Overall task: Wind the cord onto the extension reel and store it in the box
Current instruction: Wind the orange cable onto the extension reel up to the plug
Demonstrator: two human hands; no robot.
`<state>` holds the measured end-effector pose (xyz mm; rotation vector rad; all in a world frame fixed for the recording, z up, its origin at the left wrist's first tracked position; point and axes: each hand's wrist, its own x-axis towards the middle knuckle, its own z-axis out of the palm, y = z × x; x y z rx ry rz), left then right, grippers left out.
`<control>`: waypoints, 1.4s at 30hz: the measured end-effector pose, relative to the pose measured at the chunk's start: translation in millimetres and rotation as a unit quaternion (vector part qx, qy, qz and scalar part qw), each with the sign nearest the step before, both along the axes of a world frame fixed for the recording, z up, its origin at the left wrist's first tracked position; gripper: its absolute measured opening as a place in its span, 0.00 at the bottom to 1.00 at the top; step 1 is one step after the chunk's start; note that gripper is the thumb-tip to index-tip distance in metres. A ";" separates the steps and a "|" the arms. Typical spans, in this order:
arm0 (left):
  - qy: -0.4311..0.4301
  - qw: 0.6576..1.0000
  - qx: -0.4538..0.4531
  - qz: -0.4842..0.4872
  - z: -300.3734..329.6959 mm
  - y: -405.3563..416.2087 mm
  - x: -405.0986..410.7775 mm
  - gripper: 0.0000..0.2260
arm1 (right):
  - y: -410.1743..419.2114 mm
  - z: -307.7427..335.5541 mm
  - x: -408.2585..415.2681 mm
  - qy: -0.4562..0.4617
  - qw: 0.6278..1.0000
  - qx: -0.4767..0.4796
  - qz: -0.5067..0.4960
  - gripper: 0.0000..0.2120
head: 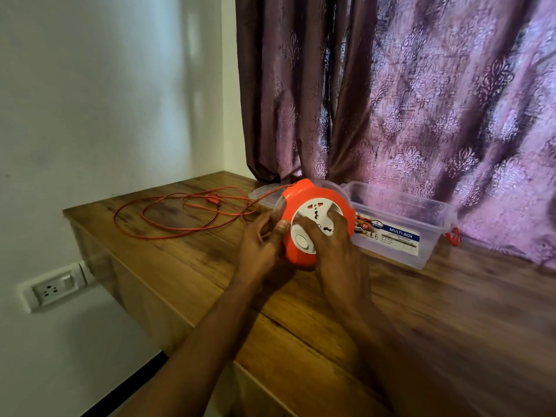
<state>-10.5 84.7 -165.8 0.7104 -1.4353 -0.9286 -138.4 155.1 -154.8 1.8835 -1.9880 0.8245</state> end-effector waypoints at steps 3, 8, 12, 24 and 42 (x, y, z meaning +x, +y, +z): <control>0.004 1.000 -0.011 0.000 0.2 1.4 -0.9 0.08 | -2.4 -1.4 -1.5 -0.026 0.999 -0.041 -0.010 0.27; -0.007 1.000 -0.019 -0.012 -2.0 1.8 -1.6 0.08 | -6.6 -0.8 -4.6 -0.088 0.993 -0.065 -0.048 0.26; -0.013 0.999 -0.018 -0.033 -1.9 2.7 -1.7 0.09 | -6.8 0.6 -9.4 -0.159 0.984 -0.071 -0.048 0.26; 0.010 1.000 -0.027 -0.001 2.0 4.0 4.4 0.09 | -2.1 -0.5 3.3 0.039 0.995 -0.076 0.059 0.32; -0.021 0.999 -0.024 -0.013 -3.1 -0.8 3.5 0.15 | -5.5 0.0 -8.0 -0.022 0.998 -0.051 -0.012 0.27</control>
